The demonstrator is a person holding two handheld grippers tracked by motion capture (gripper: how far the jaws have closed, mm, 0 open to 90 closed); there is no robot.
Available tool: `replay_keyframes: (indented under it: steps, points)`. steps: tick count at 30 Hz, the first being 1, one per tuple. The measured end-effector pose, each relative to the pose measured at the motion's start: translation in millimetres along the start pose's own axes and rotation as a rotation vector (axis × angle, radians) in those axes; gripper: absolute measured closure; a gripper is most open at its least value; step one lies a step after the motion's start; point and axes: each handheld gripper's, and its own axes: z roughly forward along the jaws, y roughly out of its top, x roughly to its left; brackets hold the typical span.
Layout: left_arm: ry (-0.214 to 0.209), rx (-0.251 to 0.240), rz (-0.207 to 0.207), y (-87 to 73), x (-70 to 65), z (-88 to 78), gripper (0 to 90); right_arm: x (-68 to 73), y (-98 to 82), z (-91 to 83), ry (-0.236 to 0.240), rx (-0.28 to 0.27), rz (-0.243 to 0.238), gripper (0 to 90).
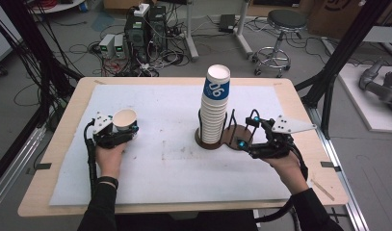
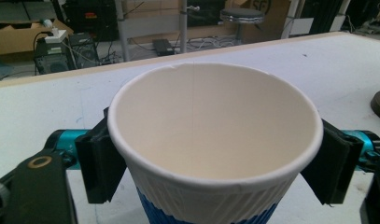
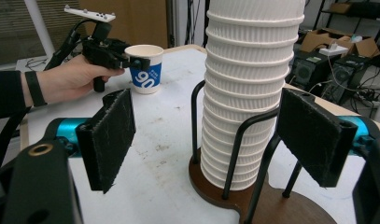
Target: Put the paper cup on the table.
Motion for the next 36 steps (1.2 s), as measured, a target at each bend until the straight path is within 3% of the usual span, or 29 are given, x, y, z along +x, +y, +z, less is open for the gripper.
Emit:
replay_keyframes:
  steps: [5,25,36]
  points:
    - [0.009,0.02,0.029,0.4,-2.8,-1.3,18.2,0.8,1.0,1.2,0.003,0.002,-0.003,20.4]
    - [0.004,0.038,0.026,1.2,-4.5,-2.9,15.9,1.3,2.0,2.1,0.002,0.004,-0.012,20.4]
    - [0.029,0.082,0.028,1.2,-5.3,-3.3,13.1,1.5,2.5,2.4,0.003,0.003,-0.017,20.4]
